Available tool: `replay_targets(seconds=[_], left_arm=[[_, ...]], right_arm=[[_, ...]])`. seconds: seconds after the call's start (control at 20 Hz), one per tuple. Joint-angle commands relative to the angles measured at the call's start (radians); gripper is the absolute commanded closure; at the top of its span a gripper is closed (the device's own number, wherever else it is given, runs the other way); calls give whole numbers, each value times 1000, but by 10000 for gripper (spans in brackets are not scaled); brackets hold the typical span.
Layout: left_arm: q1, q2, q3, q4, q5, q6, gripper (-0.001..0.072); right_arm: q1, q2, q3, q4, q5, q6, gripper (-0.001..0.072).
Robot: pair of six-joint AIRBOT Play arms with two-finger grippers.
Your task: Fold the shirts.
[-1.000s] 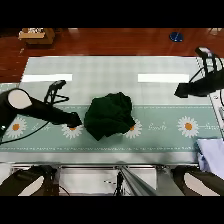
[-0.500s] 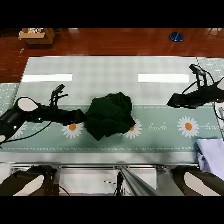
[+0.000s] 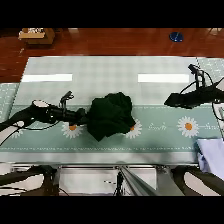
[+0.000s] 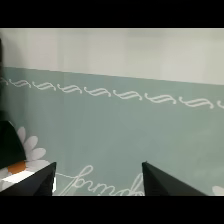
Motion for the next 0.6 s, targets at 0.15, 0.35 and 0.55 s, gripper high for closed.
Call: replay_targets(seconds=[0.15, 0.35, 0.55], left_arm=[[7, -34, 4, -60, -92, 93, 688], [8, -34, 5, -60, -152, 108, 687], [14, -34, 5, -60, -189, 108, 687]], right_arm=[[8, -78, 0, 256, -32, -23, 111], [120, -241, 0, 357, -126, -65, 111], [208, -365, 0, 467, -239, -102, 126]])
